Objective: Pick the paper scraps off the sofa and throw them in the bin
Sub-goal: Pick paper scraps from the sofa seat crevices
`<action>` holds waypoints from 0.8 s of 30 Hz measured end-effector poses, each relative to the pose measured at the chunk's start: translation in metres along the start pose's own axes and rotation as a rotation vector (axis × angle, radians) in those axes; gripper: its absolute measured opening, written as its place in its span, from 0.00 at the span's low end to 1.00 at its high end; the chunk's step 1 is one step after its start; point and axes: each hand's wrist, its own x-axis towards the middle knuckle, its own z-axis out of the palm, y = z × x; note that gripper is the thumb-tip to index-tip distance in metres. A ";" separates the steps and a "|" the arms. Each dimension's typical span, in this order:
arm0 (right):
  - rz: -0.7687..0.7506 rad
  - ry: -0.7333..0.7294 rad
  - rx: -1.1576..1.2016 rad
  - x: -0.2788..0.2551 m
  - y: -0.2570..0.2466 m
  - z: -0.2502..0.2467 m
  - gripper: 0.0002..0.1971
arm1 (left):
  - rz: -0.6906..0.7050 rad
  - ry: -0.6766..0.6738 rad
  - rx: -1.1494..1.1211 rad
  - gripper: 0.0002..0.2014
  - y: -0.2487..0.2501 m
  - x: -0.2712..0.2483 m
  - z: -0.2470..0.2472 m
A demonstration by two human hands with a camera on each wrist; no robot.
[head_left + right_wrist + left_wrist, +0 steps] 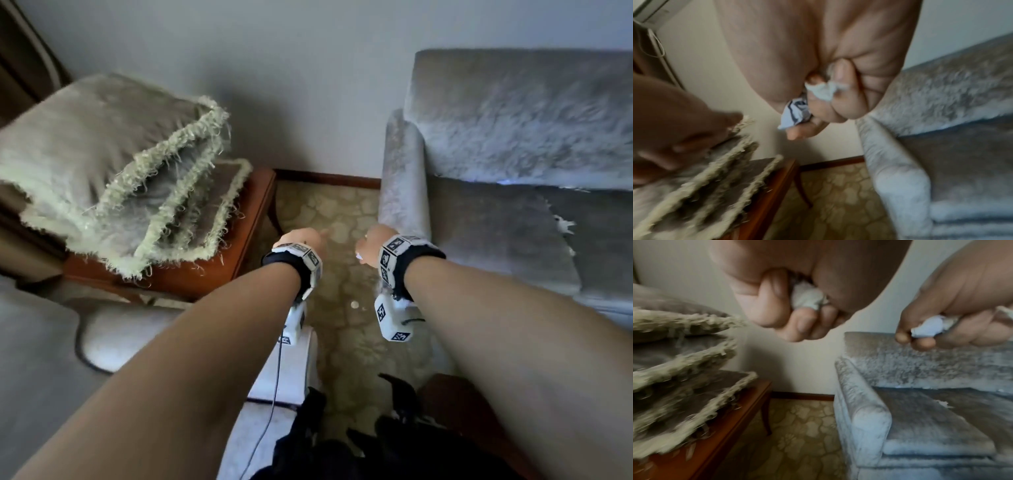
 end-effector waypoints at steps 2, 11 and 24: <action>0.071 -0.056 -0.181 0.021 0.034 -0.027 0.04 | 0.024 0.023 -0.013 0.25 0.051 0.004 -0.004; 0.251 0.116 0.011 0.071 0.129 -0.125 0.32 | 0.323 -0.138 0.334 0.06 0.205 0.070 -0.003; 0.339 0.048 -0.094 0.252 0.213 -0.249 0.18 | 0.491 -0.113 0.285 0.12 0.362 0.296 -0.022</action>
